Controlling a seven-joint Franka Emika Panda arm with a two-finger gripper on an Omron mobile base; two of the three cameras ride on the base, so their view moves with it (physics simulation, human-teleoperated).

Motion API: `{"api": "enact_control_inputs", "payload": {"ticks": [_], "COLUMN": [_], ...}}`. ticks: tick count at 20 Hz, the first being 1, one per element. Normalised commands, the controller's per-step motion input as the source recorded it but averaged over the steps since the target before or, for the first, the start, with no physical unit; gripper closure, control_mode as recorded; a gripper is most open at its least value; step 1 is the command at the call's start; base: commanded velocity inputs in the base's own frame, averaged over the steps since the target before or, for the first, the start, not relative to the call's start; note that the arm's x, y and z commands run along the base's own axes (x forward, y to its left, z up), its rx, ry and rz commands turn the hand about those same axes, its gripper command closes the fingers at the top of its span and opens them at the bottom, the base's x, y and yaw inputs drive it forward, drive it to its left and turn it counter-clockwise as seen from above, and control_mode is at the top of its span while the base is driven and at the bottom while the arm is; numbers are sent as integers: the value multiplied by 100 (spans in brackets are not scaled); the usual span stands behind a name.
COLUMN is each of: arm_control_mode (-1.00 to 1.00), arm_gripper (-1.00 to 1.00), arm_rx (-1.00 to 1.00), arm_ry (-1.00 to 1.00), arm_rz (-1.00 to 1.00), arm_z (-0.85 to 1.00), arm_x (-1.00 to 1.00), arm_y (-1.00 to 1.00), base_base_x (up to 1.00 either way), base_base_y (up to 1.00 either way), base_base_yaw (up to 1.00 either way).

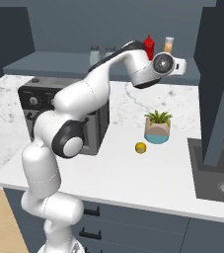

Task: Put the shaker and condiment bottle from the counter next to their counterparts in the cabinet.

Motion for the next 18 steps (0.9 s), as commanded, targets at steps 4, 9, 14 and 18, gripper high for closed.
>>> {"api": "enact_control_inputs", "payload": {"ticks": [4,9,14,18], "arm_control_mode": [-100,-100,-100,-100], "arm_gripper": [-100,-100,-100,-100], "arm_rx": [0,0,0,0], "arm_ry": [0,-5,-17,-20], "arm_rz": [2,2,0,0], "arm_z": [-22,14,70,39], "arm_x": [0,-21,-57,-68], "arm_y": [0,0,0,0], "base_base_x": [0,0,0,0], "base_base_y": [0,0,0,0], "base_base_yaw": [0,0,0,0]}}
